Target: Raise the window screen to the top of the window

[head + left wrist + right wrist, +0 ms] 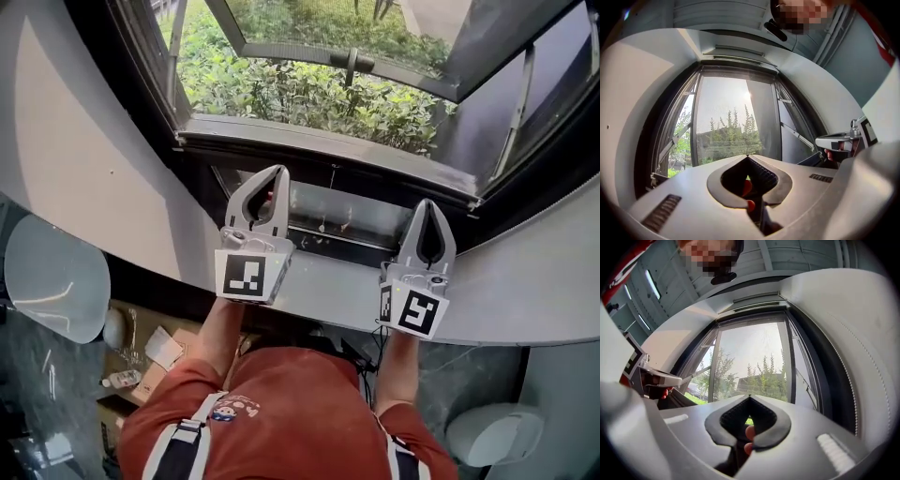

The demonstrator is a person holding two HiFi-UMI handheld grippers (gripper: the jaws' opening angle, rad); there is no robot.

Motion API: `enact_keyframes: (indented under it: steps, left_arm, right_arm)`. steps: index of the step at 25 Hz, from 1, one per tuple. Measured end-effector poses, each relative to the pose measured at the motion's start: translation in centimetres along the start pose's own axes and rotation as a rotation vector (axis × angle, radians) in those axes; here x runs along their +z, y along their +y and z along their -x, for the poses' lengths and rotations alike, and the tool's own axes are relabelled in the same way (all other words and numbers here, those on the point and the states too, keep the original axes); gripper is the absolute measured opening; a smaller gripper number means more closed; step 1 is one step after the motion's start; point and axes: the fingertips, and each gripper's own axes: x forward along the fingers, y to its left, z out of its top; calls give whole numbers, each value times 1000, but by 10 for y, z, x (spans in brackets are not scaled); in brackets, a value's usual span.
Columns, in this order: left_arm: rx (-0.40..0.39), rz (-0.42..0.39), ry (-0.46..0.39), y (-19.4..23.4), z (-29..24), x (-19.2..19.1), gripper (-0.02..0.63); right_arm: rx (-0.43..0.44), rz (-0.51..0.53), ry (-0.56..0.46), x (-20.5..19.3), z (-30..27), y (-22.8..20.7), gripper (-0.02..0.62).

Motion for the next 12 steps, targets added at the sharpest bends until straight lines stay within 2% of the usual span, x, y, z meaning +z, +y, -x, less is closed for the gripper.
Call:
enact_keyframes:
  steps: [6,12]
  left_arm:
    - [-6,21,26,8,-9,-13,6]
    - [-24,-60,40,19,-21,-21,6]
  right_arm:
    - [7,-6,24,-17,-12,6,9]
    - [8,29,62,-30,-22,12,9]
